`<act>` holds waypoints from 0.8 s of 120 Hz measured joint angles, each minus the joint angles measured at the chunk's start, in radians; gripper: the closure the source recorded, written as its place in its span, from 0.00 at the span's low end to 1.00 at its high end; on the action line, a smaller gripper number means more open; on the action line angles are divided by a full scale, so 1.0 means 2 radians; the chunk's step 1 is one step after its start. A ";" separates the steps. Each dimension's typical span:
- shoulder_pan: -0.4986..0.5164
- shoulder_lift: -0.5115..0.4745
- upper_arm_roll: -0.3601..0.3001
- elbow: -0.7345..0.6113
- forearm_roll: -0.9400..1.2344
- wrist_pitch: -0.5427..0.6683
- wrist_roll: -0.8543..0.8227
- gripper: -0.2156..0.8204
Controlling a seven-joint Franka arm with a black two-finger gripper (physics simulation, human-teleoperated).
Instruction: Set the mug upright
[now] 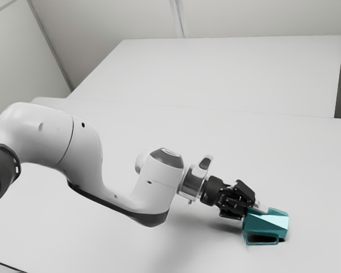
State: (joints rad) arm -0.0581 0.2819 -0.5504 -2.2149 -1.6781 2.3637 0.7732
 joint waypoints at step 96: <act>0.022 -0.135 0.007 -0.005 0.203 0.025 -0.024 0.96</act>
State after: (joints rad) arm -0.0148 0.0114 -0.5372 -2.2247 -1.2713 2.4144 0.7246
